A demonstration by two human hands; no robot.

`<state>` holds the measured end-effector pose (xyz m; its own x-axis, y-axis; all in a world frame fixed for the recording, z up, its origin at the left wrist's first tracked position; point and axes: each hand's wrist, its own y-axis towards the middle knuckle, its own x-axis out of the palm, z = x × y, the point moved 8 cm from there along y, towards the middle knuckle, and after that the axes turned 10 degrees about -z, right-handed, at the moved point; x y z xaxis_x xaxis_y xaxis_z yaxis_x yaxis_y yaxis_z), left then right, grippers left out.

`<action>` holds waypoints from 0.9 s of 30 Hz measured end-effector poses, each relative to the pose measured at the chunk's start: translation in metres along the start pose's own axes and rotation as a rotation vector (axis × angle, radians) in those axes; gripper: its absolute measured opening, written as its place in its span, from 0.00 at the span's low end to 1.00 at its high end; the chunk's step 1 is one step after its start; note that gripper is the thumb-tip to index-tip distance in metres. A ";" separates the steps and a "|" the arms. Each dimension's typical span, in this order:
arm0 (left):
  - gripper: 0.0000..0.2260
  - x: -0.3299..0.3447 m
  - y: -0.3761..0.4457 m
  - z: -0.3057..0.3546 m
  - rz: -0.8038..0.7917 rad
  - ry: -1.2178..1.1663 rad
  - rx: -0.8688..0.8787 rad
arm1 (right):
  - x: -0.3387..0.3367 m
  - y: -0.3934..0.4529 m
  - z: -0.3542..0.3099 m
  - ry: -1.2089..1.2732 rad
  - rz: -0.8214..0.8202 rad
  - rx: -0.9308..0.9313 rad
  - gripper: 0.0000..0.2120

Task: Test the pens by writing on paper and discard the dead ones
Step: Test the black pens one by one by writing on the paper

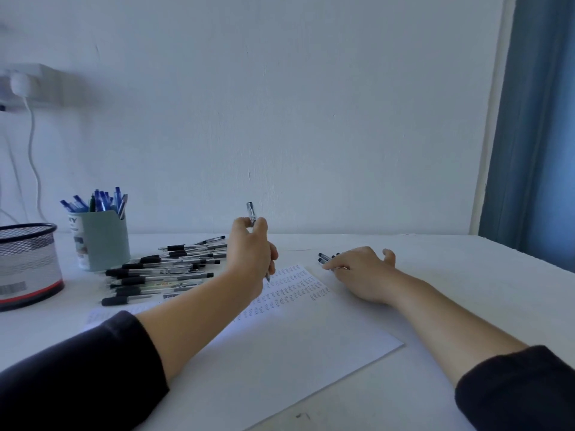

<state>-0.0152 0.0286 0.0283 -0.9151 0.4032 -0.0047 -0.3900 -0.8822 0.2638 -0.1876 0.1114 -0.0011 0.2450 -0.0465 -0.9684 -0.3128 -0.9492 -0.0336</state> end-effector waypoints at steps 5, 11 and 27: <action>0.08 0.003 -0.001 0.000 -0.029 -0.045 -0.014 | 0.002 -0.001 0.000 -0.026 -0.011 0.010 0.21; 0.10 0.002 -0.004 0.002 -0.037 -0.123 -0.022 | 0.001 -0.004 -0.002 -0.038 -0.012 0.015 0.21; 0.11 -0.006 0.002 -0.006 0.072 -0.094 -0.033 | -0.019 -0.012 -0.014 0.217 0.191 -0.089 0.15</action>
<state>-0.0109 0.0235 0.0232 -0.9279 0.3579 0.1041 -0.3281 -0.9168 0.2279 -0.1755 0.1191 0.0214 0.3832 -0.2834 -0.8791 -0.2925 -0.9400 0.1755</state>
